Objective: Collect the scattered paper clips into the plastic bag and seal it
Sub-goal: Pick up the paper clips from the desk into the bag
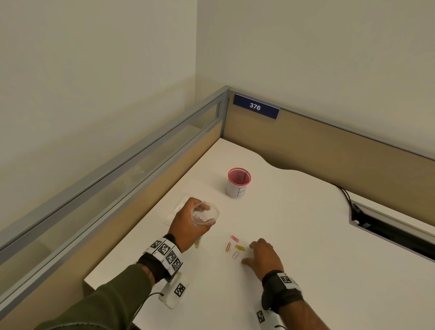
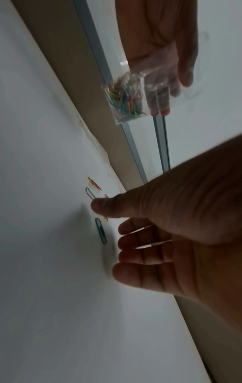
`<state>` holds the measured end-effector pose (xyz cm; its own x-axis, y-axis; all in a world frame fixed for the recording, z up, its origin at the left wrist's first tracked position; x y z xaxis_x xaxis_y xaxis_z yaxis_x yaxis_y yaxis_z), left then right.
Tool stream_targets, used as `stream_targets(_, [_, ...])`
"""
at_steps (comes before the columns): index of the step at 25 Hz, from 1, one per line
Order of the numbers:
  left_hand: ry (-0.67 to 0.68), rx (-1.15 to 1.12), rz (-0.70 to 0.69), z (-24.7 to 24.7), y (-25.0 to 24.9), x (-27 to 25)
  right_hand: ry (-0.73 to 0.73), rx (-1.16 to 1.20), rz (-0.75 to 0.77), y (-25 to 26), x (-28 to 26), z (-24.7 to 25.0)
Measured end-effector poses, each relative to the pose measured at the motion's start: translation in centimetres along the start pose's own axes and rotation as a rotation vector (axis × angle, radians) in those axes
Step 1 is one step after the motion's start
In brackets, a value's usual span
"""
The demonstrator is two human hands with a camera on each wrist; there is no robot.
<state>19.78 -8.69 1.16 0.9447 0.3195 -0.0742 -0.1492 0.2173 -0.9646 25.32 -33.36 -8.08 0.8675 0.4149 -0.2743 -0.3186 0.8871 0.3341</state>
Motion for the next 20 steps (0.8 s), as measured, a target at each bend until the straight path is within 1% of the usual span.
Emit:
stream_targets(3, [0.011, -0.002, 0.006, -0.6, -0.2, 0.3, 0.009, -0.043, -0.014, 0.9, 0.0, -1.0])
stream_targets(6, [0.031, 0.005, 0.0, -1.3, -0.4, 0.5, -0.044, -0.002, 0.002, 2.7, 1.4, -0.8])
stream_targets(9, [0.023, 0.026, -0.006, -1.1, -0.7, 0.7, -0.1, 0.028, 0.028, 3.2, 2.8, 0.5])
stream_targets(11, [0.013, 0.024, -0.008, -0.6, -0.7, 0.9, -0.093, 0.051, 0.128, 3.8, 3.6, 0.8])
stream_targets(13, [0.004, 0.004, -0.015, -0.2, -0.5, 1.1, 0.007, 0.053, 0.264, 5.3, 3.9, 0.0])
stream_targets(15, [-0.001, -0.008, -0.013, 0.0, -0.4, 1.2, 0.079, -0.018, 0.351, 6.5, 3.8, -1.1])
stream_targets(17, [0.0, -0.01, -0.001, -0.1, -0.2, 1.4, 0.065, -0.116, 0.395, 6.7, 3.2, -1.7])
stream_targets(19, [0.014, -0.013, 0.008, -0.4, 0.0, 1.5, 0.044, -0.168, 0.382, 5.9, 2.4, -1.7])
stream_targets(20, [0.02, -0.012, 0.006, -0.5, 0.1, 1.6, 0.036, -0.159, 0.37, 5.3, 2.1, -1.4])
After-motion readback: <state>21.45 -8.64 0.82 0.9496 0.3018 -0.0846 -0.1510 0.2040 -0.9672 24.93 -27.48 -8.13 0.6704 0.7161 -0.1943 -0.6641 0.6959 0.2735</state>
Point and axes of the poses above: each hand's wrist, its own x-axis towards the middle knuckle, its own z-axis out of the back of the hand, y = z × x, the point moved 7 cm from there along x, towards the middle knuckle, and after that the axes turned 7 degrees about z, right-handed, at the moved point
